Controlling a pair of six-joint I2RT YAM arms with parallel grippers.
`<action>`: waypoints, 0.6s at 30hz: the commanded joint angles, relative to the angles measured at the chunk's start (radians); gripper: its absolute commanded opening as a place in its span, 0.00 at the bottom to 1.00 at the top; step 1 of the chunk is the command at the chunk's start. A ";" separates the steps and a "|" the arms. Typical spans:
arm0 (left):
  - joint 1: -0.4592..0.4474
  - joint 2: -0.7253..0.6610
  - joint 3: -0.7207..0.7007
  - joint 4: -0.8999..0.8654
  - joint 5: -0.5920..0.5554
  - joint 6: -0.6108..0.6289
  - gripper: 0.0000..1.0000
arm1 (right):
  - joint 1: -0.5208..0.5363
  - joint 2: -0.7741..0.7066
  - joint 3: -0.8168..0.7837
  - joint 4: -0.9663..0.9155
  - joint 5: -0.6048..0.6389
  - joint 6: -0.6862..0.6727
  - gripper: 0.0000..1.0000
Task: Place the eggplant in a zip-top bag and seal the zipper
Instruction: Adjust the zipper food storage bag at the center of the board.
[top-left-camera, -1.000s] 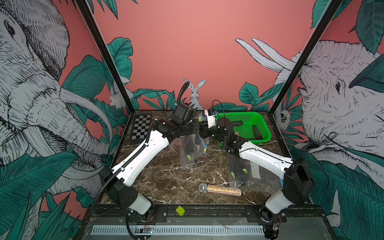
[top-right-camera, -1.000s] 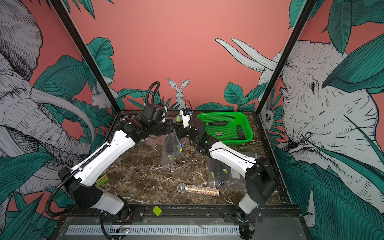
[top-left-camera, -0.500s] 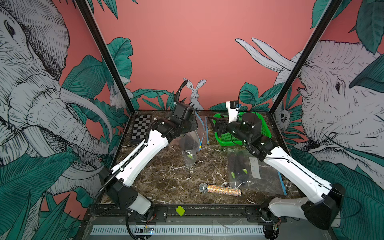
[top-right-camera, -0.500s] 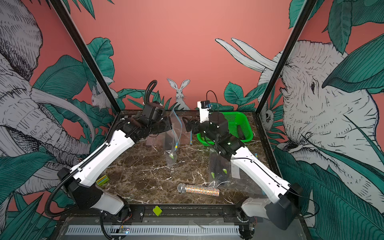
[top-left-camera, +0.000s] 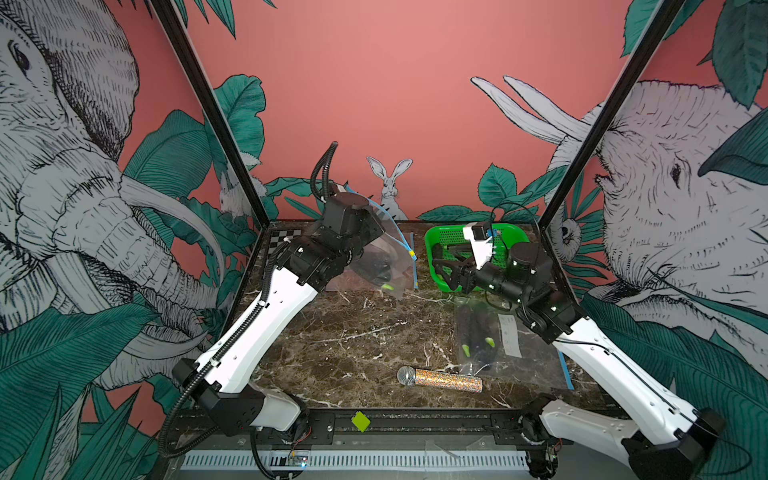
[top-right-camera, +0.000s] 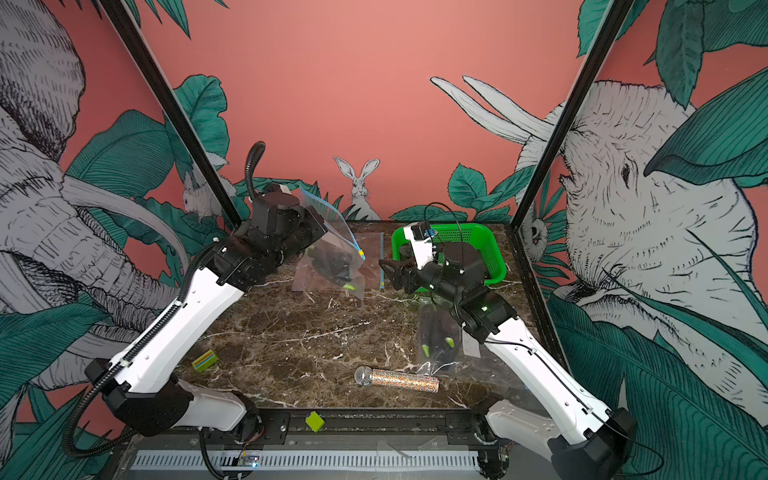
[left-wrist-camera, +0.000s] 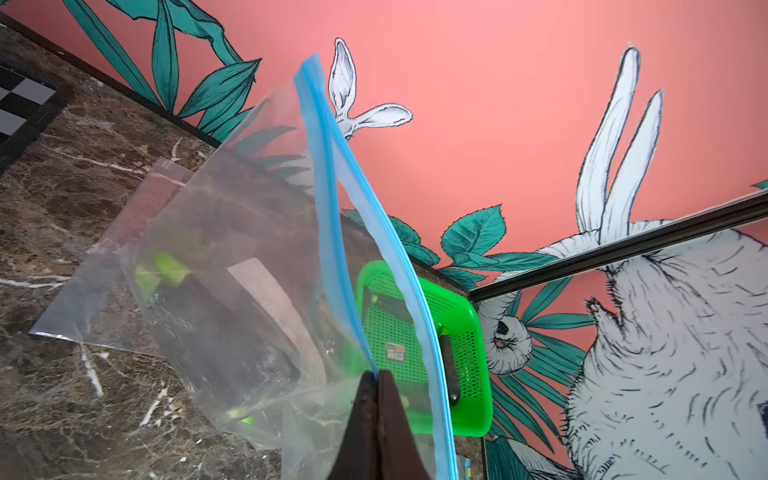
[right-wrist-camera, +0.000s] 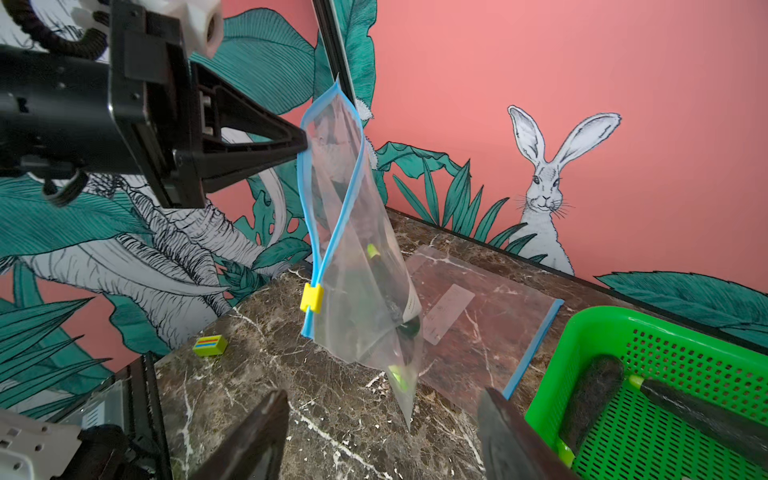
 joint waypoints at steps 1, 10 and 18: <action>0.005 -0.020 0.007 0.042 -0.003 -0.052 0.00 | -0.030 0.005 -0.030 0.127 -0.167 0.008 0.68; 0.006 -0.018 0.010 0.062 0.010 -0.061 0.00 | 0.010 0.061 -0.147 0.393 -0.213 0.089 0.68; 0.005 -0.014 0.002 0.078 0.031 -0.067 0.00 | 0.057 0.088 -0.167 0.469 -0.116 0.087 0.59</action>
